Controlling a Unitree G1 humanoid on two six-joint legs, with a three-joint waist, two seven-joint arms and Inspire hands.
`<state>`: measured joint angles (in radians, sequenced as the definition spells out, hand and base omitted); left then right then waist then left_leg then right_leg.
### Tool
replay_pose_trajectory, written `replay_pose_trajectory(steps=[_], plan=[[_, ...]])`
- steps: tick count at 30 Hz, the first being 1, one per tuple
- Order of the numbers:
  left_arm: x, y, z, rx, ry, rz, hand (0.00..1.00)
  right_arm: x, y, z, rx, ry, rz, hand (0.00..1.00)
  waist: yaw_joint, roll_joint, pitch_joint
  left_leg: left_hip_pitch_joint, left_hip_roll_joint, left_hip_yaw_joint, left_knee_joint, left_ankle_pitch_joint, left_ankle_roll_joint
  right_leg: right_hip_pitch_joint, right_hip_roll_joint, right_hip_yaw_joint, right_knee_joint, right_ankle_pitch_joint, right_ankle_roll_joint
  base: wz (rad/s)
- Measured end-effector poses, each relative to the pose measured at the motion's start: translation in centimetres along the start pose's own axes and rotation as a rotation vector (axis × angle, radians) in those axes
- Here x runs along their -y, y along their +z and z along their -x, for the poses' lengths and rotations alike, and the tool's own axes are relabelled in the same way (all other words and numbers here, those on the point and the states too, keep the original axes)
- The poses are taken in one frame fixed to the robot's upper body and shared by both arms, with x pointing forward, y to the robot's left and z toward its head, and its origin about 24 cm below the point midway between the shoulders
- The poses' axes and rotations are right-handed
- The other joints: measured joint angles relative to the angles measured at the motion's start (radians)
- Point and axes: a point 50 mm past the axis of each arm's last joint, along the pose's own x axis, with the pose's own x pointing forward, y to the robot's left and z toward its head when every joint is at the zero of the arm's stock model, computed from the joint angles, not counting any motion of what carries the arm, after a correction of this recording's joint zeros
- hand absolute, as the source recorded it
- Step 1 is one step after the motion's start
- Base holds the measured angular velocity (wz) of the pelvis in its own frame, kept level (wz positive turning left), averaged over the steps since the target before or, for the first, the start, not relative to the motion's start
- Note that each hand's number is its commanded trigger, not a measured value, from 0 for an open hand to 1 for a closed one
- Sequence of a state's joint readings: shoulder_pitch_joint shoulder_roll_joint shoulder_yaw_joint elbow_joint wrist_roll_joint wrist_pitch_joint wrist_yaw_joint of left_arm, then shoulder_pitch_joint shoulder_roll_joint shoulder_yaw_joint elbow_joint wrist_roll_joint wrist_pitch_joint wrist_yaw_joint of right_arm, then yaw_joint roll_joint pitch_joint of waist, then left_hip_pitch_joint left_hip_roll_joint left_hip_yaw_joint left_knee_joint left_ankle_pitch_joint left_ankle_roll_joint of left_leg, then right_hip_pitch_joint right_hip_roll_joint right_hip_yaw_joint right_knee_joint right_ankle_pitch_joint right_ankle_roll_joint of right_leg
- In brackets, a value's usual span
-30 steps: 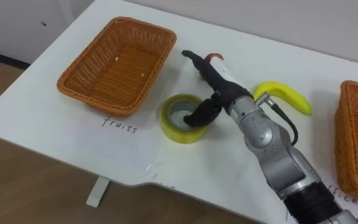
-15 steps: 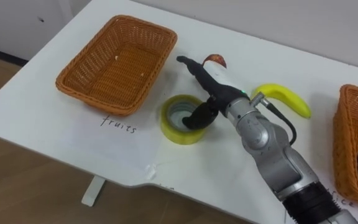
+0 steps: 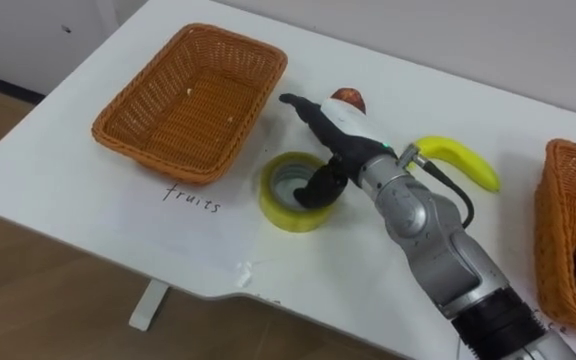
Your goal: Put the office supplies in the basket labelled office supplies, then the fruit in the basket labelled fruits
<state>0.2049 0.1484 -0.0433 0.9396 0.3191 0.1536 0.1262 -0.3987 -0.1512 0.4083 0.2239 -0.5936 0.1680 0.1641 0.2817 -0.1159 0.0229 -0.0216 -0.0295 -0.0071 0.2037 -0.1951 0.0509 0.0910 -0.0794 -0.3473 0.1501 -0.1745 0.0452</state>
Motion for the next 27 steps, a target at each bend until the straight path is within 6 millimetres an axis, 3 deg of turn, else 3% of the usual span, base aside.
replay_pose_trajectory(steps=[14,27], plan=[[-0.2,0.4,0.3,0.035,0.022,-0.058,0.00,0.3,-0.4,0.0,-0.015,0.082,0.015,0.00,0.001,0.004,0.0030,0.007,0.000,-0.008,-0.001,0.000,0.000,0.010,0.001,-0.011,-0.001,0.000,0.000,0.00],[-0.6,0.5,0.2,0.027,0.033,-0.042,0.00,0.5,-1.3,0.2,-0.070,0.152,0.004,0.00,0.018,-0.006,-0.0040,0.015,0.000,-0.008,-0.004,0.000,0.000,0.014,0.001,-0.012,-0.001,0.000,0.000,0.00]])
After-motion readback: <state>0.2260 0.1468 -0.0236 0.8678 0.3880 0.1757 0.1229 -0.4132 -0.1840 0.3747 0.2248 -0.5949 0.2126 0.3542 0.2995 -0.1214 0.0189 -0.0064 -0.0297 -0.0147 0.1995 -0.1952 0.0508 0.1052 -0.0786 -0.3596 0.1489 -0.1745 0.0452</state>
